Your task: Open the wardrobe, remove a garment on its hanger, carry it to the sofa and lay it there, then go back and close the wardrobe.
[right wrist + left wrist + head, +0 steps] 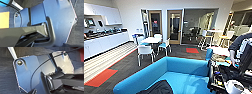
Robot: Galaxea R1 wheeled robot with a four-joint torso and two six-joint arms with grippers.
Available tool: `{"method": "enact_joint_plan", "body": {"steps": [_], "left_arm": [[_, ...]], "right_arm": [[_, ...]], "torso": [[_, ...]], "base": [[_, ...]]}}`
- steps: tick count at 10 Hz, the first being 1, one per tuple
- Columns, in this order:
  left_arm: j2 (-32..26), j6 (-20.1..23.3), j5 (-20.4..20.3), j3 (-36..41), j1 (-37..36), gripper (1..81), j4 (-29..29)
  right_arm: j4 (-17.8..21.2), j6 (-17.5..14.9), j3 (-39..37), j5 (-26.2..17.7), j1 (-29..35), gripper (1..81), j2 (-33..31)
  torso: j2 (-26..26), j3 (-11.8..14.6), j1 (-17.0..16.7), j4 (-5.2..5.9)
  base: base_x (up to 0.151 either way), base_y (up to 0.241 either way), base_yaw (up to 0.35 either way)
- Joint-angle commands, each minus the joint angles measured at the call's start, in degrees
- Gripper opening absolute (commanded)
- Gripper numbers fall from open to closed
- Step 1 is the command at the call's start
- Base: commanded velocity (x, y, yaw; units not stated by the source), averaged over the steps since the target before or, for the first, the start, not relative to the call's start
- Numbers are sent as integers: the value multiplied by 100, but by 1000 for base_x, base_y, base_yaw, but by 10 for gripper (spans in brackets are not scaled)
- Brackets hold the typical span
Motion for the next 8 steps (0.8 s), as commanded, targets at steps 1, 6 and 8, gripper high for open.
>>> {"method": "enact_joint_plan", "body": {"steps": [1, 6, 8], "left_arm": [[-5, 47, 227, -41, -290, 811, 64], [-5, 47, 227, -41, -290, 811, 55], [-5, 47, 227, -41, -290, 811, 55]], "right_arm": [[-57, -33, 13, -340, 219, 811, 47], [-57, -33, 13, -340, 219, 811, 47], [-57, -33, 4, -340, 219, 811, 47]], "torso": [[0, 0, 7, 0], [-5, 2, 7, 0], [-5, 2, 7, 0]], "base": [[-72, 0, 0], [-72, 0, 0], [-72, 0, 0]]}}
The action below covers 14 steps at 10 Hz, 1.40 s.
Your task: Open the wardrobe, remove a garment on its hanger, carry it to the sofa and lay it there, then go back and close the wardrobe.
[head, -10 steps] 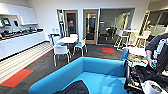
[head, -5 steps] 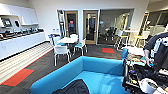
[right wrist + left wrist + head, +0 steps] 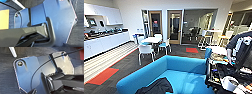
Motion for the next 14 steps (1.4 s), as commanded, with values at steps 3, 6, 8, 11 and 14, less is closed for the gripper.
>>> {"method": "enact_joint_plan", "body": {"steps": [3, 6, 8, 11, 14], "left_arm": [[-2, 47, 227, -41, -262, 811, 64], [-20, 38, 218, -41, -262, 811, 73], [-20, 38, 210, -41, -262, 811, 73], [-20, 38, 210, -41, -262, 811, 73], [-37, 47, 218, -41, -262, 811, 81]], "right_arm": [[-53, -33, 7, -345, 207, 811, 55], [-53, -33, -11, -362, 207, 811, 47], [-53, -33, -11, -354, 198, 811, 47], [-61, -33, -11, -362, 198, 811, 55], [-53, -33, -11, -354, 190, 811, 55]], "torso": [[-2, 2, 5, 0], [-4, 2, 5, 0], [-4, 2, 5, 0], [-4, 2, 5, 0], [-4, 2, 5, 0]], "base": [[-24, 0, 0], [0, 0, 0], [0, 0, 0], [0, 0, 0], [0, 0, 0]]}}
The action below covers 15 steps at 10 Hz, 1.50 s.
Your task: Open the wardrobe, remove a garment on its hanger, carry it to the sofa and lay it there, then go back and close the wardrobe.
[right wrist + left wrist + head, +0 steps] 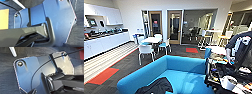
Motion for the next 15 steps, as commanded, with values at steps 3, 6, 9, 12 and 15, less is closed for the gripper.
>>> {"method": "enact_joint_plan", "body": {"steps": [3, 6, 9, 12, 15], "left_arm": [[-34, 53, 218, -41, -259, 811, 70], [-69, 53, 218, -41, -259, 811, 71], [-43, 62, 218, -41, -259, 811, 131], [-16, 35, 218, -41, -259, 811, 281], [-16, 35, 218, -32, -259, 811, 290]], "right_arm": [[-46, -33, 13, -338, 182, 811, 53], [-72, -42, 13, -346, 217, 811, 97], [-72, -42, 13, -346, 208, 811, 88], [-72, -42, 13, -346, 200, 811, 88], [-125, -42, 13, -346, 182, 811, 88]], "torso": [[0, 0, 1, 0], [0, 0, 1, 0], [0, 0, 1, 0], [0, 0, 1, 0], [0, 0, 1, 0]], "base": [[0, 0, 210], [0, 0, 236], [0, 0, 239], [0, 0, 241], [0, 0, 248]]}}
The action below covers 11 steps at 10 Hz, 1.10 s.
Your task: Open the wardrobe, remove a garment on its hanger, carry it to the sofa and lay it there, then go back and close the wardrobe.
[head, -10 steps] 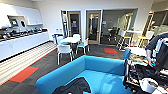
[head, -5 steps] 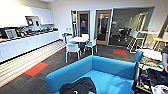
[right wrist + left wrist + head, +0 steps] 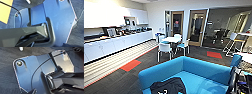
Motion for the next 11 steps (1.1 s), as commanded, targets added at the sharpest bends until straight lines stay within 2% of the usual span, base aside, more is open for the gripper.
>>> {"method": "enact_joint_plan", "body": {"steps": [1, 11], "left_arm": [[-5, 22, 221, -32, -290, 811, 75], [30, 22, 221, -32, -290, 811, 102]], "right_arm": [[-92, -23, 35, -340, 189, 811, 60], [-92, -23, 35, -331, 189, 811, 51]], "torso": [[0, 0, 0, 0], [0, 0, 0, 0]], "base": [[0, 0, 259], [0, 0, 260]]}}
